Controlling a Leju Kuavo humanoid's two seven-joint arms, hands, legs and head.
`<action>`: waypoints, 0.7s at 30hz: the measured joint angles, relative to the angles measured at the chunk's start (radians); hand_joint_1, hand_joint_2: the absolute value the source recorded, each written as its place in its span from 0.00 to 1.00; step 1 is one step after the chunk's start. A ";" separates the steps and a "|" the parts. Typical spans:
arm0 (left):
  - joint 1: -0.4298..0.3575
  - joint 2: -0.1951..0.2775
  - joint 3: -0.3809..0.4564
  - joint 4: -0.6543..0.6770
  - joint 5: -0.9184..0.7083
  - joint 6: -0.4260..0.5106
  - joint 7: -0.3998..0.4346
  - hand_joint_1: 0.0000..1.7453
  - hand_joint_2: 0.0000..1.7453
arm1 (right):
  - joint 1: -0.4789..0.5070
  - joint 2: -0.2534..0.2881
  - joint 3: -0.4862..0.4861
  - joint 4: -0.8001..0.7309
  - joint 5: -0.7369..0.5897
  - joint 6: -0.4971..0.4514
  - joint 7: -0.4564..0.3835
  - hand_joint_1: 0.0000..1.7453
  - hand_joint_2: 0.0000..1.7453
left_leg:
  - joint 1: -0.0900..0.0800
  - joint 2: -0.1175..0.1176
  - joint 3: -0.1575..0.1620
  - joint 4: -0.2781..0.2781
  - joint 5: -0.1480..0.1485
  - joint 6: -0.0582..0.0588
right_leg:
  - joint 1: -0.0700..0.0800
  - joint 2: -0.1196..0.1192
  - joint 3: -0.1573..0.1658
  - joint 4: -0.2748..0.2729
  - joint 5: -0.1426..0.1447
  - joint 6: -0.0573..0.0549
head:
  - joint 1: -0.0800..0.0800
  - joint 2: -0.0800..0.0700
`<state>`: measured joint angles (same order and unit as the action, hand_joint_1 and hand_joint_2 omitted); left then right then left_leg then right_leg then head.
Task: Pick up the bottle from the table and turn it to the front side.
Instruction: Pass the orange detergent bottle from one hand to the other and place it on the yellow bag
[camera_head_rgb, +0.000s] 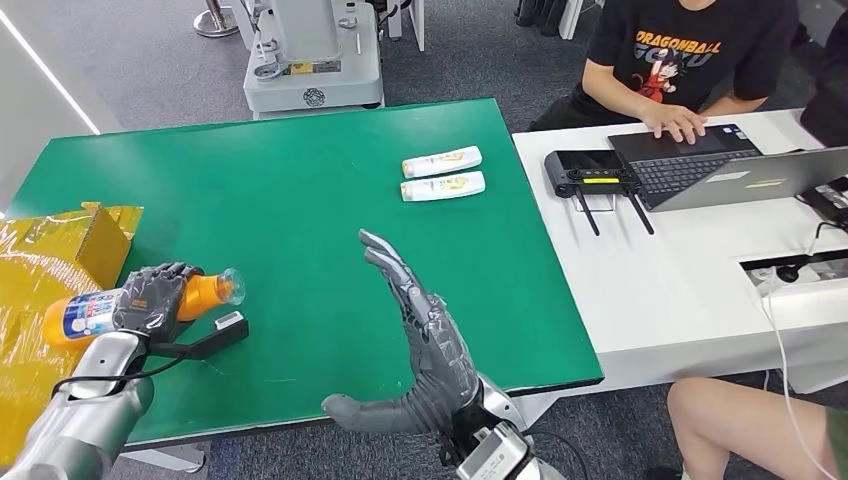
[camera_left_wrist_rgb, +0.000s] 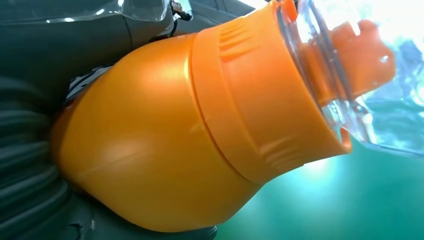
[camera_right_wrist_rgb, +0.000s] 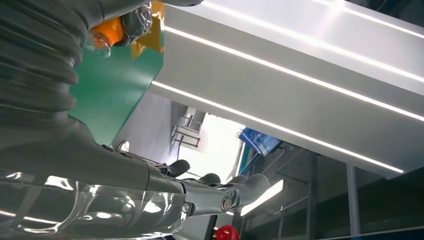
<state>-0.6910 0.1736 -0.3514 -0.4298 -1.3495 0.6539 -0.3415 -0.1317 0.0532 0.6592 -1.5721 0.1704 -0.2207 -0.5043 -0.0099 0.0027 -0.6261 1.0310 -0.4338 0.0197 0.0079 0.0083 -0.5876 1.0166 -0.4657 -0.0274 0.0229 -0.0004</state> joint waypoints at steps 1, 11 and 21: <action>-0.006 -0.004 0.000 0.003 -0.005 -0.002 0.005 1.00 1.00 | 0.000 0.000 0.001 0.000 0.000 -0.002 0.000 0.00 1.00 | 0.000 0.000 0.000 0.000 0.000 0.000 | 0.000 0.000 0.000 0.000 0.000 0.000 | 0.000 0.000; -0.015 -0.017 0.000 0.031 -0.010 -0.004 0.020 0.97 1.00 | 0.002 -0.003 0.006 0.000 0.000 -0.004 0.000 0.00 1.00 | 0.000 0.000 0.000 0.000 0.000 0.000 | 0.000 0.001 0.000 0.000 0.000 0.000 | 0.000 0.000; 0.007 -0.018 0.000 0.055 -0.037 -0.006 0.073 0.00 1.00 | 0.005 -0.004 0.006 -0.010 0.003 -0.005 0.006 0.00 1.00 | 0.000 0.000 0.000 0.000 0.000 0.000 | 0.000 0.000 0.000 0.000 0.000 0.000 | 0.000 0.000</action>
<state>-0.6842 0.1555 -0.3517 -0.3751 -1.3864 0.6484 -0.2685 -0.1263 0.0488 0.6649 -1.5818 0.1736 -0.2255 -0.4988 -0.0098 0.0029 -0.6265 1.0309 -0.4339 0.0196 0.0079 0.0085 -0.5880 1.0167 -0.4658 -0.0274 0.0229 -0.0004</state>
